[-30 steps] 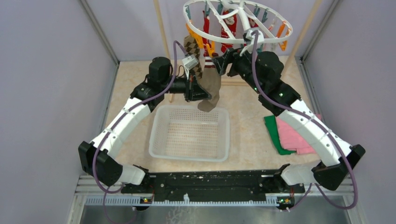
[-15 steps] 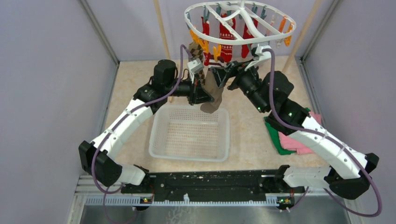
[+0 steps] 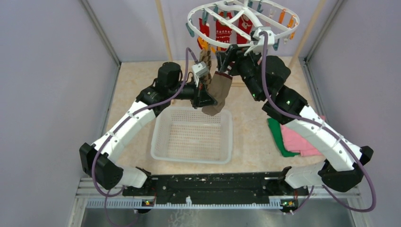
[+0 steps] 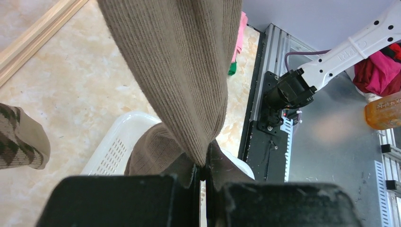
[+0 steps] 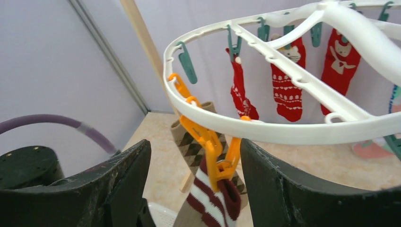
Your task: Remove the socks clipped to the hanger
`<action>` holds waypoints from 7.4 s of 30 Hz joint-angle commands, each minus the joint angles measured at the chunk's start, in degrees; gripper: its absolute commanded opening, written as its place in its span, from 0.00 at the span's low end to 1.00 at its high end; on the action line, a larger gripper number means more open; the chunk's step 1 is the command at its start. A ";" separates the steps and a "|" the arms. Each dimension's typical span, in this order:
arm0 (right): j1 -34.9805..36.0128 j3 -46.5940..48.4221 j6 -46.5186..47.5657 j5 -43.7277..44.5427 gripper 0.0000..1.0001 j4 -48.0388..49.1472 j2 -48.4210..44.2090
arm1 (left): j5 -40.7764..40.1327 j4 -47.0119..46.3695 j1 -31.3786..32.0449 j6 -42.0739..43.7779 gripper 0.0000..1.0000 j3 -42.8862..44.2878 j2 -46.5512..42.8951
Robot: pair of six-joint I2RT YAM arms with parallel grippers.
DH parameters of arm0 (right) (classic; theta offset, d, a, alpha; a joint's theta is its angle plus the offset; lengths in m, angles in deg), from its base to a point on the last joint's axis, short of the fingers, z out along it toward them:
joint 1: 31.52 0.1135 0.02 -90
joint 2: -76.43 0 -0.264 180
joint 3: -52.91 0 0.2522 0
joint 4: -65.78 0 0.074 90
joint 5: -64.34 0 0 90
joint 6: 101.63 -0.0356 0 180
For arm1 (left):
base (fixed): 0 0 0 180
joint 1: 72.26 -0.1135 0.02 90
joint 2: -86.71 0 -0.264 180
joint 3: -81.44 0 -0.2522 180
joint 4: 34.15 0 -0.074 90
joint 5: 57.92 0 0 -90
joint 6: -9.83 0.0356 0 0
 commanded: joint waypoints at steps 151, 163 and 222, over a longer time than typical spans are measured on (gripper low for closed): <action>-14.42 -25.79 -11.10 -30.54 0.01 3.28 -17.04 | 1.47 8.49 -5.01 6.77 0.89 5.87 -0.40; -15.41 -24.33 -18.43 -41.36 0.03 4.02 -16.38 | 6.69 -0.97 -2.66 -0.84 0.93 4.28 2.97; -17.95 -1.14 -9.40 -25.31 0.64 -3.58 -5.08 | 1.31 -4.97 3.66 -1.15 0.00 4.21 3.13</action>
